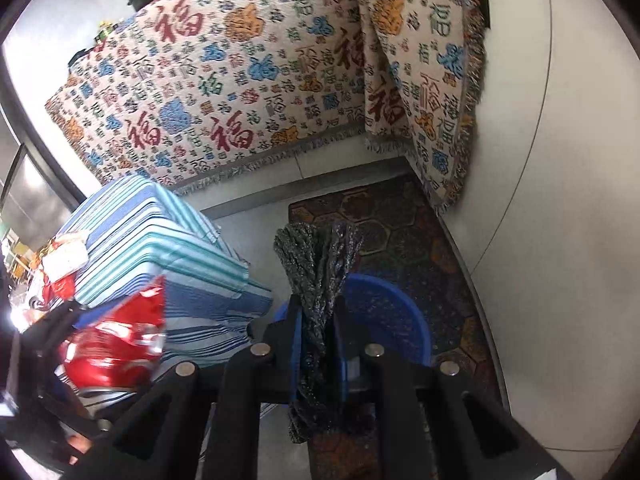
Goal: Collect trash
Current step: 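Carry the mesh net and red can over the blue wastebasket with both tools, then open the left tool to drop the red can into the wastebasket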
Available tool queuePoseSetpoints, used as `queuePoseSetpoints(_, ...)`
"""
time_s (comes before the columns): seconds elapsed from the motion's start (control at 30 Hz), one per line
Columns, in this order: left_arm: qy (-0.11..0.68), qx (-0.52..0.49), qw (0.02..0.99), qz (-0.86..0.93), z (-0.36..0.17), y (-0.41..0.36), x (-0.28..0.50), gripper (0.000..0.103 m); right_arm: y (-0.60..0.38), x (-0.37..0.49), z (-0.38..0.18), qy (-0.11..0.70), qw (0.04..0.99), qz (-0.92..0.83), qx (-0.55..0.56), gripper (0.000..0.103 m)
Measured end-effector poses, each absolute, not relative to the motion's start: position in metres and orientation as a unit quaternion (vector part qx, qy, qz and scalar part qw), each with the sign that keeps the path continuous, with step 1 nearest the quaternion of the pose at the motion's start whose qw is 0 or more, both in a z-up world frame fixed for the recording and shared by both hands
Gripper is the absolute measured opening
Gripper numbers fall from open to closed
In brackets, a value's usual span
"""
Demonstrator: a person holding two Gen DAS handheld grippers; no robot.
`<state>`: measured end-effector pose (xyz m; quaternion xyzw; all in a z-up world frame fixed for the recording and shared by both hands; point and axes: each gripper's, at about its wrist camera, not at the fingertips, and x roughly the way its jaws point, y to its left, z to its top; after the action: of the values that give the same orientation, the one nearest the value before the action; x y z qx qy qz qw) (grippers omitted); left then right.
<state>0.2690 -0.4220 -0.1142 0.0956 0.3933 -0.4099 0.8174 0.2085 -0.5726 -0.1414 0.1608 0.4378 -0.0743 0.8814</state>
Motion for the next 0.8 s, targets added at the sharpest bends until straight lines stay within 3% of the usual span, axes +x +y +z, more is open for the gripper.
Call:
queuePoseSetpoints(0.47, 0.413, 0.131, 0.803, -0.408, -0.173, -0.477, 0.295, 0.094, -0.619, 0.227, -0.178, 0.45, 0.863, -0.072, 0.218, 0.017)
queuePoseSetpoints(0.57, 0.417, 0.132, 0.796, -0.418, -0.177, -0.482, 0.295, 0.1, -0.619, 0.23, -0.181, 0.454, 0.862, -0.076, 0.213, 0.018)
queuePoseSetpoints(0.7, 0.411, 0.136, 0.796, -0.423, -0.176, -0.485, 0.293, 0.101, -0.619, 0.231, -0.186, 0.462, 0.858, -0.077, 0.214, 0.039)
queuePoseSetpoints(0.8, 0.41, 0.133, 0.798, -0.421, -0.176, -0.483, 0.294, 0.101, -0.618, 0.231, -0.187, 0.465, 0.856, -0.075, 0.212, 0.039)
